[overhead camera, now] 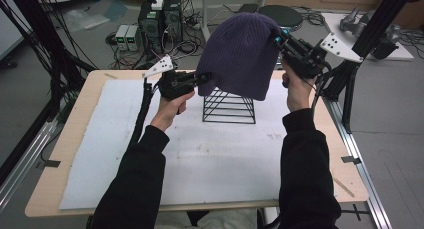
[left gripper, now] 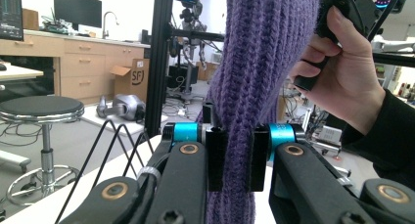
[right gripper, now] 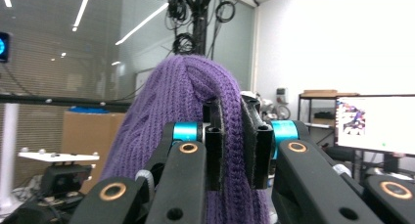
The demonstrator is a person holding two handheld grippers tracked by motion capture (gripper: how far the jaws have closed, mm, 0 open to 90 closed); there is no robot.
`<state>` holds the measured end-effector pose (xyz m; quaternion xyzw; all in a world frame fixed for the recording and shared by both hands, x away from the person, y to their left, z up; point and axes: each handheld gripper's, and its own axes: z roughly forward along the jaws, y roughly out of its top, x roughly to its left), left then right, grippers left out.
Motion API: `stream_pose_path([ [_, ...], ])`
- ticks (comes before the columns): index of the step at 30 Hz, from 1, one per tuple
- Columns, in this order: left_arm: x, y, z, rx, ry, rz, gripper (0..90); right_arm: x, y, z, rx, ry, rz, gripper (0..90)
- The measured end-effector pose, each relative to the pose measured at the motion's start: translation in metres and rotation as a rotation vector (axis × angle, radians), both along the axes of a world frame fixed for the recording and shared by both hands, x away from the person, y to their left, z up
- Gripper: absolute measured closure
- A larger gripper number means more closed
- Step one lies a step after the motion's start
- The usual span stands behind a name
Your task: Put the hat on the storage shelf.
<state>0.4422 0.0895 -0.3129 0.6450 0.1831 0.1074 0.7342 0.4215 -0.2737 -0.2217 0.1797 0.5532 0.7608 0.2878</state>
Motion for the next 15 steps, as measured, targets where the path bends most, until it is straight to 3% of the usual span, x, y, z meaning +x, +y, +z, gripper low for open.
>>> stream_pose_path([
  [2, 0.004, -0.003, 0.002, 0.008, -0.003, 0.012, 83.0, 0.002, -0.003, 0.0, 0.008, -0.001, -0.017, 82.3],
  [3, 0.006, -0.004, 0.003, 0.007, -0.003, 0.016, 83.0, 0.005, -0.003, 0.001, 0.005, -0.032, -0.02, 82.3],
  [5, 0.009, -0.006, 0.006, 0.001, -0.006, 0.01, 83.0, 0.007, -0.004, 0.0, 0.012, -0.044, -0.032, 82.2],
  [10, 0.012, -0.012, 0.01, -0.017, -0.016, 0.002, 82.7, 0.006, -0.005, 0.0, 0.059, -0.053, -0.092, 81.8],
  [15, 0.015, -0.015, 0.011, -0.024, -0.018, 0.004, 82.7, 0.006, -0.006, 0.0, 0.066, -0.068, -0.109, 81.7],
])
